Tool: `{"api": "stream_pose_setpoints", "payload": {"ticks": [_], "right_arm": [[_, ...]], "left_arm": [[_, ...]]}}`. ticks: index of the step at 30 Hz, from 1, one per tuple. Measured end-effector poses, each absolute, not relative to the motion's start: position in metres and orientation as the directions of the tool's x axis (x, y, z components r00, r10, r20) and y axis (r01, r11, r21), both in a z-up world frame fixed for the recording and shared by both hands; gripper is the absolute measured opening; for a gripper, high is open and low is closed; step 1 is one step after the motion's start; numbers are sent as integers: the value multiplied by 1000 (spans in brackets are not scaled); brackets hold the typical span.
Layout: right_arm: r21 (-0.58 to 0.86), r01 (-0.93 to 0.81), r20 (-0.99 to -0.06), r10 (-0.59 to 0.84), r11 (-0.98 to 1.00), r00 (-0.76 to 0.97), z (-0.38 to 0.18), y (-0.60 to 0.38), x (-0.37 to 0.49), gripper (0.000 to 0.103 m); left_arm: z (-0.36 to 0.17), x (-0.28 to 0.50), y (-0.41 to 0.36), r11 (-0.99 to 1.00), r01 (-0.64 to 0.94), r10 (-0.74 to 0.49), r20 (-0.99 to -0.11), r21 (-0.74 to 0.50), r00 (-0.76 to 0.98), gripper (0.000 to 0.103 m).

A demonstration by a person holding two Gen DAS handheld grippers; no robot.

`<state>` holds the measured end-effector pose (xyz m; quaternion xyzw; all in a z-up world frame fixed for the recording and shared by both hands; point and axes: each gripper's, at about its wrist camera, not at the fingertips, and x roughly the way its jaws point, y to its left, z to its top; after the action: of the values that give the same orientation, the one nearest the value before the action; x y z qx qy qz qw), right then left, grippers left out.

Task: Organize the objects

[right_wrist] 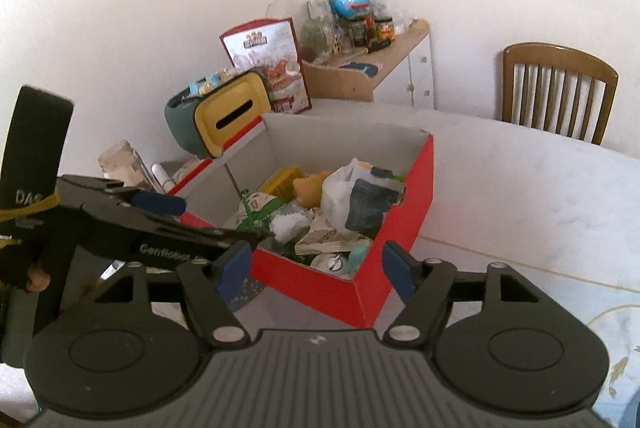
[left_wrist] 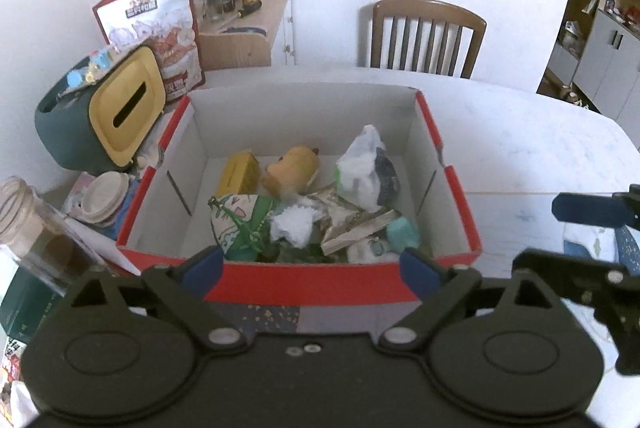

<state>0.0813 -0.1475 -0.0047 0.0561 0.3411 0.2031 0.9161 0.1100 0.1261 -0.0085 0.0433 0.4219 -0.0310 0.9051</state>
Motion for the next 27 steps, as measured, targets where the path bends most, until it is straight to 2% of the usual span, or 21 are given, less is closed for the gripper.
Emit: {"api": "stream_pose_setpoints", "payload": {"ticks": [4, 10, 12, 27], "right_arm": [[249, -337, -575, 418, 908, 703, -1, -156, 72, 82], [253, -354, -538, 435, 900, 722, 2, -166, 62, 87], [255, -347, -532, 431, 902, 729, 2, -168, 60, 92], [249, -342, -518, 423, 906, 743, 1, -184, 53, 98]], "left_arm": [[-4, 99, 121, 996, 85, -25, -754, 41, 656, 98], [4, 84, 112, 996, 81, -32, -741, 31, 671, 102], [6, 80, 108, 996, 76, -20, -732, 43, 681, 102], [12, 68, 87, 993, 55, 33, -697, 103, 717, 103]]}}
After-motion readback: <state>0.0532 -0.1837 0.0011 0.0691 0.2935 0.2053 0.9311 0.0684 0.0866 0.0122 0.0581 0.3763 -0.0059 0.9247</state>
